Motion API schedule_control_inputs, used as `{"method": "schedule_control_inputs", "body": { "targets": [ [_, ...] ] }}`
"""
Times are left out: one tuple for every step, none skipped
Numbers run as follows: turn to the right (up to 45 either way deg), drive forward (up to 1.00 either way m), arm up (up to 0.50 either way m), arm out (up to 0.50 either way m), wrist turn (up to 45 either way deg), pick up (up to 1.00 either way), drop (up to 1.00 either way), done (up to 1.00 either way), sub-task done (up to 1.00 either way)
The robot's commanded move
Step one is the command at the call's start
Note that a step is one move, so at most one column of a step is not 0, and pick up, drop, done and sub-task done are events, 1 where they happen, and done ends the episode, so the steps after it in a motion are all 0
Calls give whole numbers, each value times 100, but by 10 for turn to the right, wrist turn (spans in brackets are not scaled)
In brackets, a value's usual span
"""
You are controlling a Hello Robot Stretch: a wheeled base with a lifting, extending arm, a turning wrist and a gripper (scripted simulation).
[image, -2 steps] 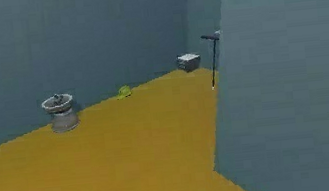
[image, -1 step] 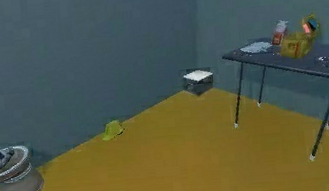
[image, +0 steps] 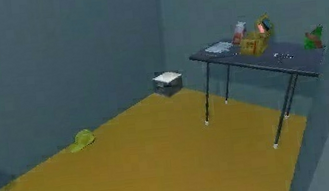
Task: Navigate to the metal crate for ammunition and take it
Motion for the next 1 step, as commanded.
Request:
{"method": "schedule_control_inputs", "body": {
  "targets": [
    [0,15,0,0,0,0,0,0,0]
  ]
}}
